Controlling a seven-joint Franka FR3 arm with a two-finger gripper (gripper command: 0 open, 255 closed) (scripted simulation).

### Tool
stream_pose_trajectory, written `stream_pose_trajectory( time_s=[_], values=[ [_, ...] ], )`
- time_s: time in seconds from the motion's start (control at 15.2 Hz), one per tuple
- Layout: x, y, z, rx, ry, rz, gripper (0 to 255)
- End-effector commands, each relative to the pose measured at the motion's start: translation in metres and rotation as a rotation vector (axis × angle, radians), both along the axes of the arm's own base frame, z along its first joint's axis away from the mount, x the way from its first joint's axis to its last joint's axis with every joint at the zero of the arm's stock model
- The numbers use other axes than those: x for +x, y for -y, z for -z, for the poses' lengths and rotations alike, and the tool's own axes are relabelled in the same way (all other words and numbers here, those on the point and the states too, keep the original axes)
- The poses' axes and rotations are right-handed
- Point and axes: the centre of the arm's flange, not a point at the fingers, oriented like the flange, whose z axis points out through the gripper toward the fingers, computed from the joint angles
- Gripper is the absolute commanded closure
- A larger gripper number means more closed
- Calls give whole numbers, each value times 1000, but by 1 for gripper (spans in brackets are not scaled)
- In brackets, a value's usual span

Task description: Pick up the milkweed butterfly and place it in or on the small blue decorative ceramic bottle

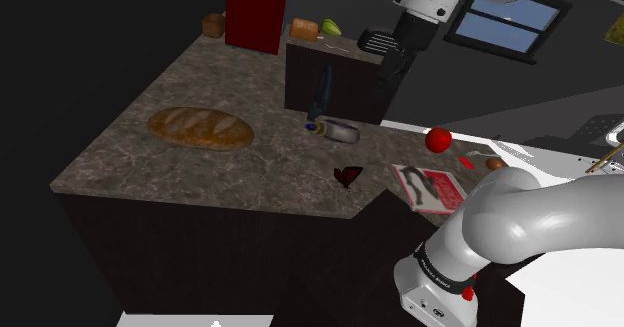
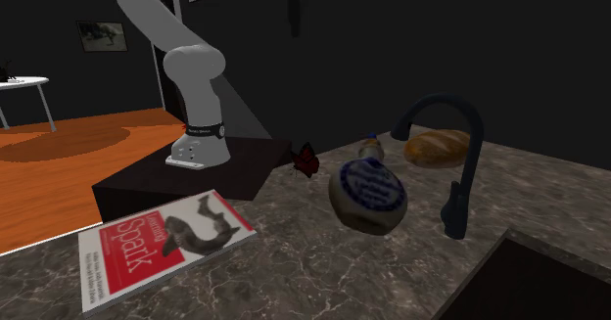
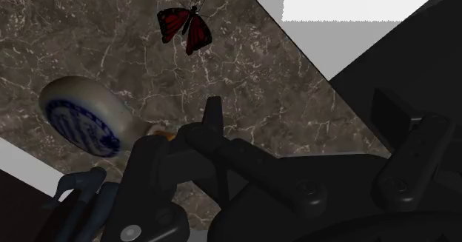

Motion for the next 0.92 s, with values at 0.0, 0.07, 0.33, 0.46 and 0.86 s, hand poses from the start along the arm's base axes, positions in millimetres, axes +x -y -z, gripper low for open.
stream_pose_trajectory(
  time_s=[0.0,0.07,0.33,0.46,0.86],
  values=[
    [0,0,0,0,0,0,0],
    [2,0,13,-8,-5,21,0],
    [10,0,65,-42,-25,105,0],
    [13,1,91,-58,-36,147,0],
    [21,8,169,-109,-66,274,0]
  ],
)
